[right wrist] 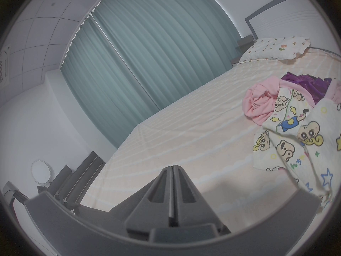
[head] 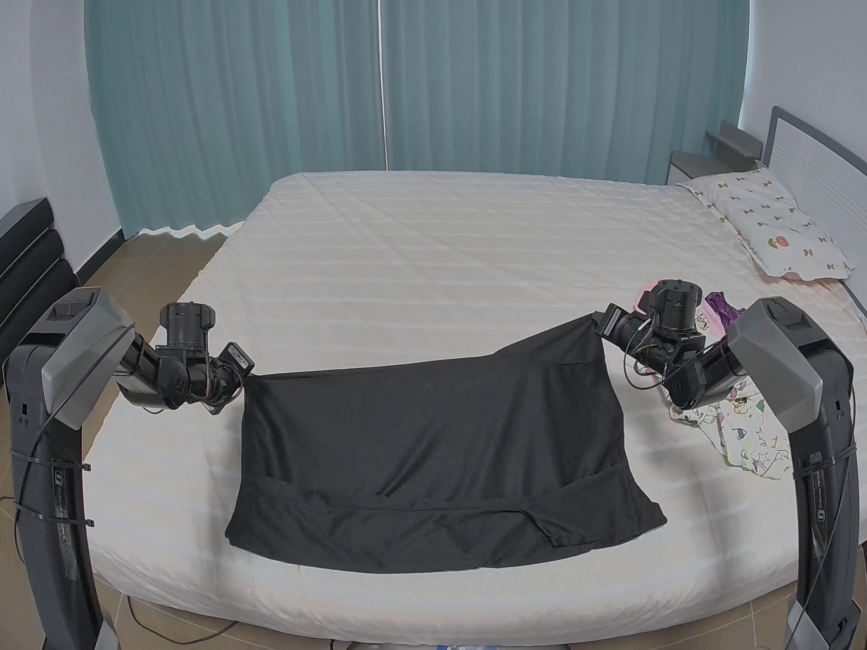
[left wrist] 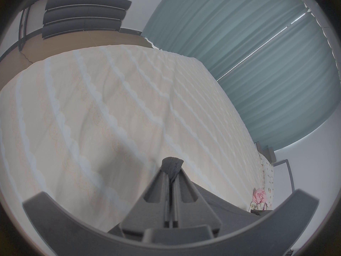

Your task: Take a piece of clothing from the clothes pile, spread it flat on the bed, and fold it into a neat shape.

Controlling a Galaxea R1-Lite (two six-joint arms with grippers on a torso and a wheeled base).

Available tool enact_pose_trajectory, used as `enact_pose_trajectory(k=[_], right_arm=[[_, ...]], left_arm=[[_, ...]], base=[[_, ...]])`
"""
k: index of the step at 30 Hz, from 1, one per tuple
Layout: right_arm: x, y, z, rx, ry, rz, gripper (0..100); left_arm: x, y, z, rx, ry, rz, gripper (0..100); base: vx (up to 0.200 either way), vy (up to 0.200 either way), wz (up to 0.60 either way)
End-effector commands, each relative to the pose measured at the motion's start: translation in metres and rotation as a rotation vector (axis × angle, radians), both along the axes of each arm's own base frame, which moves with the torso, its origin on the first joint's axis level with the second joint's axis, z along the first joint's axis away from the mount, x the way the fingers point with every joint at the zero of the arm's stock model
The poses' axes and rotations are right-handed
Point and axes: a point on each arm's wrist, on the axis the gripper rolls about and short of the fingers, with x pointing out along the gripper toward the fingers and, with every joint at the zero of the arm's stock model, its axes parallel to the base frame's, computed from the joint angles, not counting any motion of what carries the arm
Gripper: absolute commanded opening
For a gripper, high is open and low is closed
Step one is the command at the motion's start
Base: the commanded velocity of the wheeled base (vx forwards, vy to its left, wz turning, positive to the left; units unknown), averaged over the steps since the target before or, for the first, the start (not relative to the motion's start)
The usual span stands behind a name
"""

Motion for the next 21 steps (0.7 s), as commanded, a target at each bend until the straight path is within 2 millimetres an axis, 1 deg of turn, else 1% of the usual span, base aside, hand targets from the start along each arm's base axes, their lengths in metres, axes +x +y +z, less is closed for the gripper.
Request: enact_pose_trajectory(k=[1,3,5,6,7,8,11,13,15,16,17,18,19,21], right_arm=[[-0.005,-0.002,0.012,-0.001,-0.011,0.0,0],[-0.008,-0.002,0.009,-0.011,0.002,0.003,0],[-0.009,0.0,0.013,-0.01,-0.007,0.009,0],[-0.009,-0.001,0.022,-0.003,-0.026,0.005,0],[-0.009,-0.001,0.022,-0.003,-0.026,0.005,0],[-0.011,-0.005,0.026,0.0,-0.028,-0.003,0],[-0.014,-0.01,0.024,-0.002,-0.017,-0.015,0],[-0.019,-0.014,0.033,0.004,-0.027,-0.02,0],[-0.023,-0.017,0.031,0.002,-0.007,-0.019,0],[-0.025,-0.017,0.029,-0.001,0.0,-0.02,0],[-0.025,-0.017,0.029,-0.002,-0.003,-0.025,0],[-0.025,-0.017,0.029,-0.002,-0.003,-0.025,0],[-0.026,-0.017,0.031,-0.001,-0.005,-0.025,0],[-0.028,-0.019,0.026,-0.007,0.022,-0.027,0]], left_arm=[[-0.002,0.002,0.008,0.0,-0.011,0.003,0],[-0.004,0.001,0.007,0.0,-0.006,0.0,0],[-0.006,0.0,0.007,-0.001,-0.002,-0.009,0],[-0.007,0.0,0.009,-0.001,-0.004,-0.009,0],[-0.007,0.0,0.009,-0.001,-0.004,-0.009,0],[-0.007,0.0,0.011,-0.003,-0.008,-0.012,0],[-0.007,0.0,0.011,0.0,-0.009,-0.014,0],[-0.007,0.0,0.011,0.003,-0.009,-0.014,0],[-0.007,-0.001,0.013,0.008,-0.015,-0.014,0],[-0.006,-0.001,0.017,0.008,-0.024,-0.014,0],[-0.007,-0.001,0.025,0.008,-0.041,-0.016,0],[-0.007,-0.001,0.025,0.008,-0.041,-0.016,0],[-0.009,-0.002,0.029,0.008,-0.047,-0.018,0],[-0.01,-0.006,0.029,0.019,-0.042,-0.034,0]], base=[[0.0,0.0,0.0],[0.0,0.0,0.0],[0.0,0.0,0.0],[0.0,0.0,0.0],[0.0,0.0,0.0],[0.0,0.0,0.0],[0.0,0.0,0.0],[0.0,0.0,0.0],[0.0,0.0,0.0],[0.0,0.0,0.0],[0.0,0.0,0.0],[0.0,0.0,0.0],[0.0,0.0,0.0],[0.0,0.0,0.0]])
